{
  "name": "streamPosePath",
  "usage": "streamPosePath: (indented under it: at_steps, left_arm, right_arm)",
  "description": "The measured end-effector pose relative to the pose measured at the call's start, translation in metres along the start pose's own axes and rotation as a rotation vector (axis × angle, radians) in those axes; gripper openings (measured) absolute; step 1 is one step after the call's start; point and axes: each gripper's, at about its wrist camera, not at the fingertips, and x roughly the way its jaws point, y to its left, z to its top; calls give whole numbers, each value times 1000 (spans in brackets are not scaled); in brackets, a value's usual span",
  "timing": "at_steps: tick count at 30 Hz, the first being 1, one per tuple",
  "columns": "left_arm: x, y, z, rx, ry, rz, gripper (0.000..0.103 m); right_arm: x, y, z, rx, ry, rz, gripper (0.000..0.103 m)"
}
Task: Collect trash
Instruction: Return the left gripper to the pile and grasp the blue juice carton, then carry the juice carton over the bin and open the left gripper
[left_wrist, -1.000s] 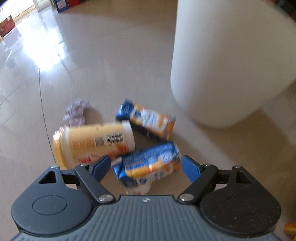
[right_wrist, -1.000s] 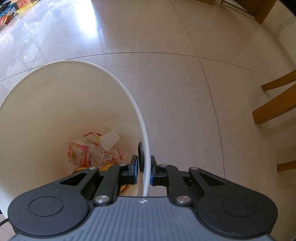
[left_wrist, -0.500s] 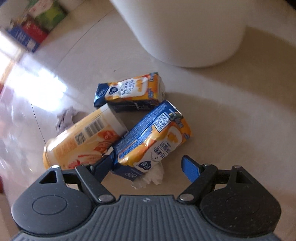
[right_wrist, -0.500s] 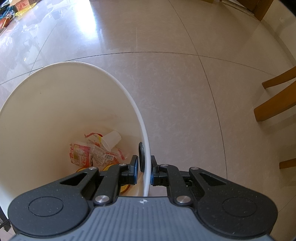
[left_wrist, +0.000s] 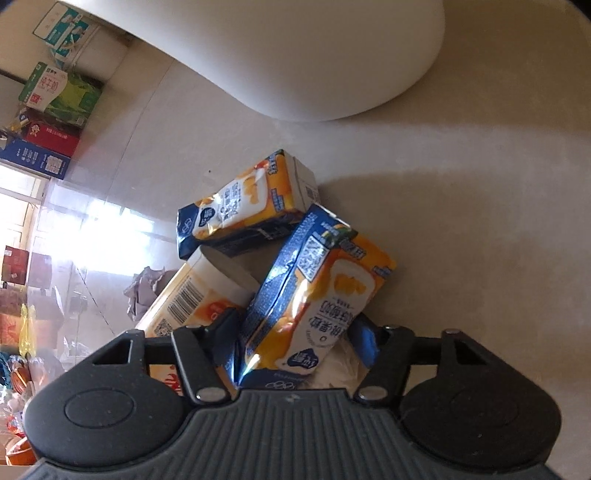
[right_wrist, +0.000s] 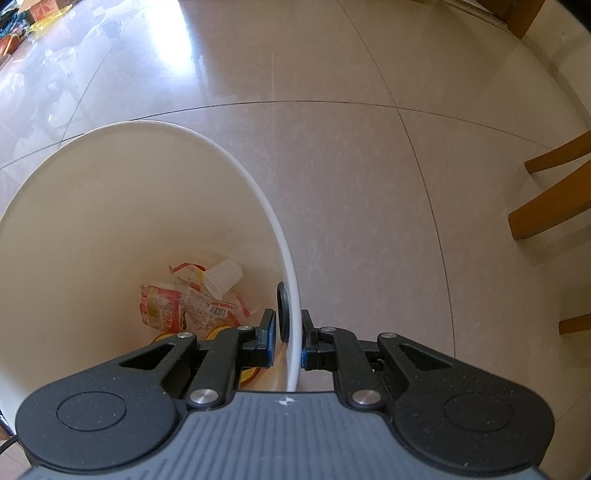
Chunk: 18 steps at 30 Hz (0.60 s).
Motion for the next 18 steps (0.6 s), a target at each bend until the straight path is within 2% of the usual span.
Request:
streamPosePath:
  at_steps: [4,8,12,18]
  left_arm:
    - [-2,4,0,-6,-15,-18,49]
    - [-9,21,2,-92,-15,-111,37]
    - [-10,36,3,-194,3,-234,36]
    - [-2,30,7,-151,-6,-214,37]
  right_arm:
    - [1,2,0,-2,1,-3,15]
    - [2,4,-1,-4,3,-9,15]
    - [3,4,0,-3,8,-7,15]
    - [4,4,0,0,8,-12,15]
